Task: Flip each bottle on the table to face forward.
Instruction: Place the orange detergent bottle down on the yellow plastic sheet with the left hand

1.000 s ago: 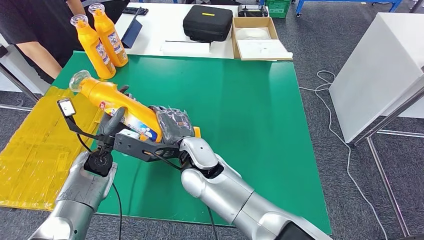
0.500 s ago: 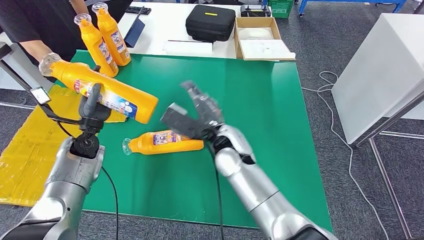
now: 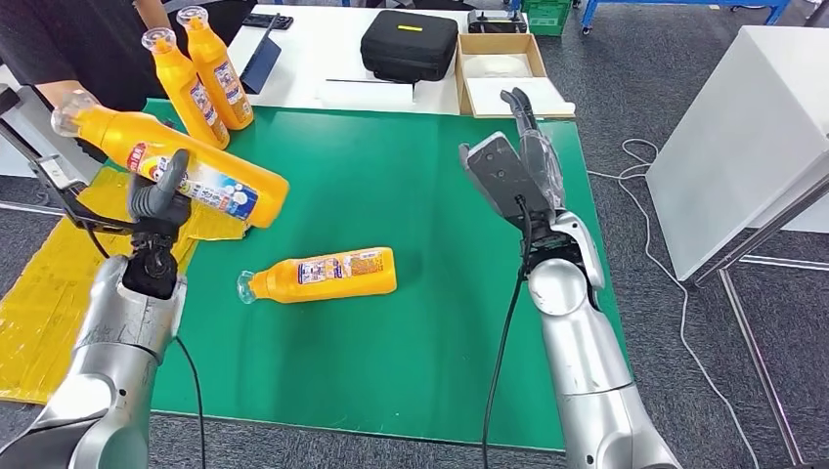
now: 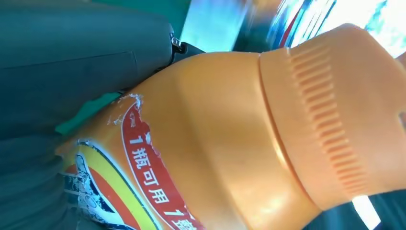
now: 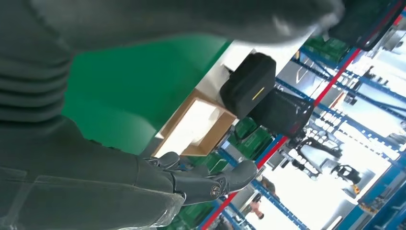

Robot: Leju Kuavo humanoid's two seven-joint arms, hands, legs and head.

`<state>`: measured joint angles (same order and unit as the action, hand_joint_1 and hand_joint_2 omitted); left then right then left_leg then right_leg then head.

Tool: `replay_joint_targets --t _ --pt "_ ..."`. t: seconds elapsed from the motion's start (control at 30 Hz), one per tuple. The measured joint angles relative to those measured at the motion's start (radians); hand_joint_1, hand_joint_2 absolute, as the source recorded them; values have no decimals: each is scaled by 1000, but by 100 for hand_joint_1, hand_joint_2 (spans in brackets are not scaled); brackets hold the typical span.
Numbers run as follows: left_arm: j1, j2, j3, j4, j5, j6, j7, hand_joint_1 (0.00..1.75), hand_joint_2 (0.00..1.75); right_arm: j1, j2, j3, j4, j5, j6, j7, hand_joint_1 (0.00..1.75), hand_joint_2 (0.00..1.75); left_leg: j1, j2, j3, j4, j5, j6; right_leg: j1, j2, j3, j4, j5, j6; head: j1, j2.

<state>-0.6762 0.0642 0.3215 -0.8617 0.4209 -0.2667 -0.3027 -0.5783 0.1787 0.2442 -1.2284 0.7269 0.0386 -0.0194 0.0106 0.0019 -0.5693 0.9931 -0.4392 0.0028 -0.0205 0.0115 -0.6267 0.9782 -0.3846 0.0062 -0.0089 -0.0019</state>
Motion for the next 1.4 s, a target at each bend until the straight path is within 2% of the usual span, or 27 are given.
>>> replay_joint_targets --t 0.07,0.17,0.3,0.43,0.57,0.77,1.03,1.2,1.4 --pt "-11 6 3 -34 -297 212 -71 175 175 22 -6 2 -28 6 1 9 0 0 1 0 0 0 0 0 0 0 0 0 0 0 0 0" --pt "-30 19 14 -72 -766 498 -83 175 175 60 -12 12 -66 16 7 18 0 0 1 -1 0 0 0 0 1 0 0 0 0 0 0 0" --pt "-47 47 36 -49 -1185 746 -67 175 175 99 -16 37 -105 19 14 22 0 0 1 1 0 0 0 0 1 1 0 0 0 0 0 0" --pt "-56 92 41 51 -1476 927 -20 175 175 126 -20 62 -127 16 21 23 0 0 1 1 0 0 0 0 1 1 0 0 0 0 0 0" --pt "-57 121 42 124 -1561 959 12 175 175 134 -23 81 -134 13 24 23 0 0 0 0 0 0 0 0 1 1 0 0 0 0 0 0" --pt "-37 156 57 195 -1786 961 103 175 175 137 -24 116 -138 7 38 19 0 0 0 1 0 0 0 0 1 1 0 0 0 0 0 0" --pt "35 170 78 250 -1894 962 167 175 175 147 -31 172 -149 8 41 17 0 0 0 1 -1 -1 0 0 1 1 0 0 0 0 0 0" --pt "94 170 89 276 -1911 962 172 175 175 159 -40 213 -158 10 39 17 0 0 0 0 -1 -1 0 0 1 1 -1 0 0 0 0 0" --pt "118 161 105 311 -1930 963 137 175 175 191 -55 239 -190 8 22 28 0 0 0 -1 -1 -1 0 0 1 1 -1 0 0 0 0 0"
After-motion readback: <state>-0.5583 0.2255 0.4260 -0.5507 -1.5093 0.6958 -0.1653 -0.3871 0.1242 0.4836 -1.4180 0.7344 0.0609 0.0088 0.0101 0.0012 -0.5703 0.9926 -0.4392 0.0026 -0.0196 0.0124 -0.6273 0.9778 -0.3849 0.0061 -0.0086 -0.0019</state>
